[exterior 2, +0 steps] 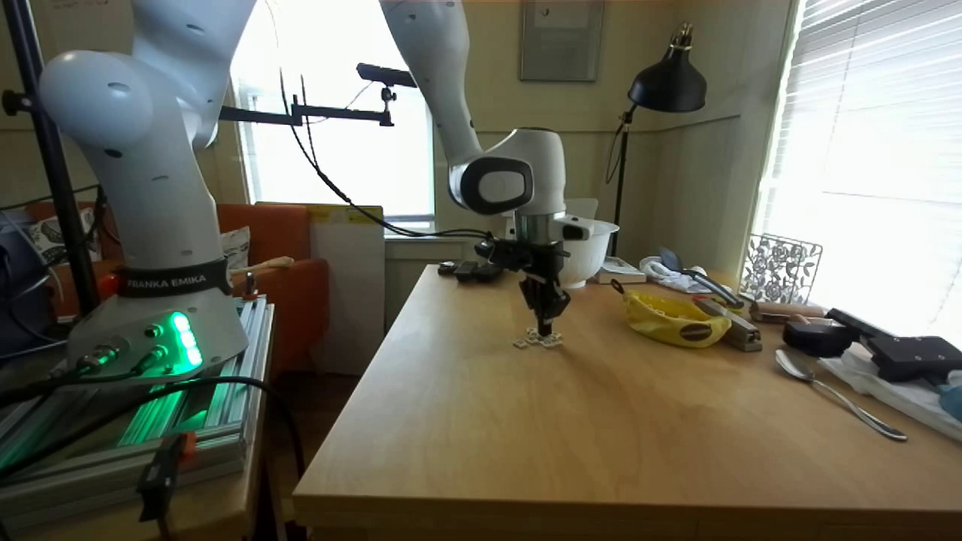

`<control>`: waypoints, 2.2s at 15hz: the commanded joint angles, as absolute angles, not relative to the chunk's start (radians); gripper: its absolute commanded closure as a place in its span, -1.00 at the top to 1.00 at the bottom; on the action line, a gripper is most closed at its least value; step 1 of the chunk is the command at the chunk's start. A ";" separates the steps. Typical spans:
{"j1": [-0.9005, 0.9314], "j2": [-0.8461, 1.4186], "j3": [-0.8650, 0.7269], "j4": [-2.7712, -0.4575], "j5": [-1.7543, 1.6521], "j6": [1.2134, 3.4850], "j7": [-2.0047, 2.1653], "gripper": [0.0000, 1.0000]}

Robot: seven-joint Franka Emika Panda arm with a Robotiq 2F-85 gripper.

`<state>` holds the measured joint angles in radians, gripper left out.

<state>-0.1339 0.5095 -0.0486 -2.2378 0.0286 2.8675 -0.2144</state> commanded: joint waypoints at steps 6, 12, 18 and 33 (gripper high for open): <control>-0.170 0.565 -0.018 -2.208 0.025 2.936 -0.191 -1.00; -0.150 0.590 -0.051 -2.178 0.030 2.948 -0.110 -1.00; -0.146 0.616 -0.048 -2.142 0.054 2.942 -0.024 -1.00; -0.118 0.610 -0.044 -2.138 0.060 2.859 0.061 -1.00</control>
